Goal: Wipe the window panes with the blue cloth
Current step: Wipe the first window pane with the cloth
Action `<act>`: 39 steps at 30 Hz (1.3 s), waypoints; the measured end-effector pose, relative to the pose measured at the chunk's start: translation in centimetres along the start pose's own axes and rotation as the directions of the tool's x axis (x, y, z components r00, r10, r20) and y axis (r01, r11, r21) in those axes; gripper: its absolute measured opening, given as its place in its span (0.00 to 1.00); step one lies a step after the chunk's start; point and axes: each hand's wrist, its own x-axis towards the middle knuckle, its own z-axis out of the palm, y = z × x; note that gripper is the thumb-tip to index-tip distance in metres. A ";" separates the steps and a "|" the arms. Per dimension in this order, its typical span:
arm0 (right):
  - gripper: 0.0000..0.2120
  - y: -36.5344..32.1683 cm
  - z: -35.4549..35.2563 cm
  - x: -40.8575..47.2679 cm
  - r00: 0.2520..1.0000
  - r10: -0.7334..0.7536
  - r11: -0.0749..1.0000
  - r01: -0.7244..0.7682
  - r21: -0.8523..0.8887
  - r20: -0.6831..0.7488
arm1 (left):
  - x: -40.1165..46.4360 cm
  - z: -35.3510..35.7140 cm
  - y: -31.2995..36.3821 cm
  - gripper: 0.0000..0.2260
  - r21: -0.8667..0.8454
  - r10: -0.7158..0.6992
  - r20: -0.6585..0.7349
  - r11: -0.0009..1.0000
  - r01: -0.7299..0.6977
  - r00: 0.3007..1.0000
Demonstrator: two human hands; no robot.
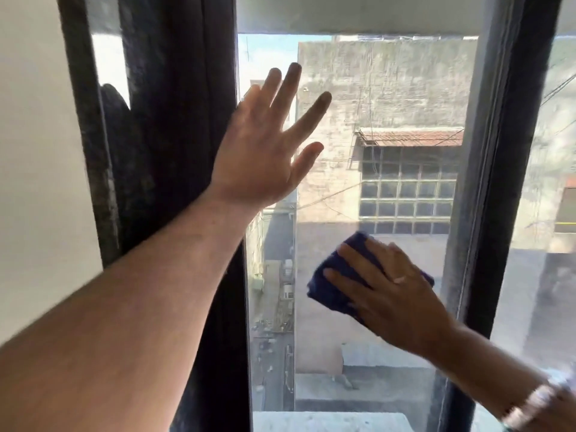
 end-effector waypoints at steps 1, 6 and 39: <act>0.21 1.4 -0.3 -0.6 0.997 0.074 0.997 -0.075 -0.028 -0.015 | -0.1 0.1 0.0 0.25 0.003 -0.004 0.003 1.000 0.004 1.000; 0.24 3.8 -1.9 5.5 0.779 0.604 0.793 -0.608 0.028 -0.170 | -0.1 0.3 0.4 0.26 0.013 -0.027 0.009 1.000 0.027 1.000; 0.23 1.5 -0.9 0.8 0.963 0.261 0.965 -0.262 -0.016 -0.064 | -13.6 0.8 6.8 0.30 0.122 -0.440 0.032 0.893 0.433 0.897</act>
